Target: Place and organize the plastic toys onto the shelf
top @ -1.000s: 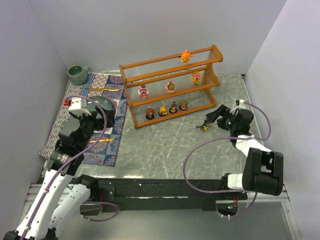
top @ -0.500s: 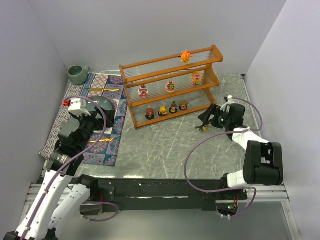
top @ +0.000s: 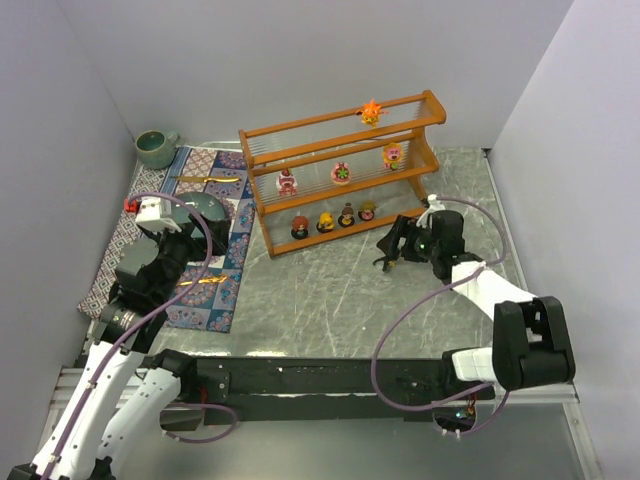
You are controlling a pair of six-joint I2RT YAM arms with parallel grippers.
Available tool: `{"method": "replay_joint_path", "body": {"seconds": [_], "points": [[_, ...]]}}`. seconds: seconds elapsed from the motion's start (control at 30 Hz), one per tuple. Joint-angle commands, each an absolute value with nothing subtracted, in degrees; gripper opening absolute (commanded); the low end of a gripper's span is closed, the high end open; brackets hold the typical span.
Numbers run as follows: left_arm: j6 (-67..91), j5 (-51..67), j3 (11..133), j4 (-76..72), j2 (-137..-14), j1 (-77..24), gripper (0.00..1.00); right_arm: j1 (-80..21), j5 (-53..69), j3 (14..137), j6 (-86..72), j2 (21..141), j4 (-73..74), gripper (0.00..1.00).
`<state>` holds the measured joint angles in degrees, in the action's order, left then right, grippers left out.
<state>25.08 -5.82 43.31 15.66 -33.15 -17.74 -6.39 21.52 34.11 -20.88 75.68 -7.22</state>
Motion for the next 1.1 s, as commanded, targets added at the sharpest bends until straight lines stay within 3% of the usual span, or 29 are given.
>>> {"method": "replay_joint_path", "body": {"seconds": [0.0, 0.47, 0.73, 1.07], "points": [[24.1, -5.4, 43.2, 13.4, -32.9, -17.9, 0.97, -9.6, 17.8, 32.5, -23.2, 71.9, -7.4, 0.86], [24.2, -5.3, 43.3, 13.7, -33.7, -17.9, 0.97, -21.9, 15.4, 30.6, -27.4, 65.8, -5.5, 0.86], [24.2, -5.3, 43.3, 13.8, -33.9, -17.9, 0.97, -24.0, -4.8, 27.7, -25.3, 59.6, -3.0, 0.83], [24.1, -5.4, 43.4, 14.1, -34.4, -17.9, 0.97, -25.3, -4.0, 26.0, -23.8, 68.3, -12.4, 0.82]]}}
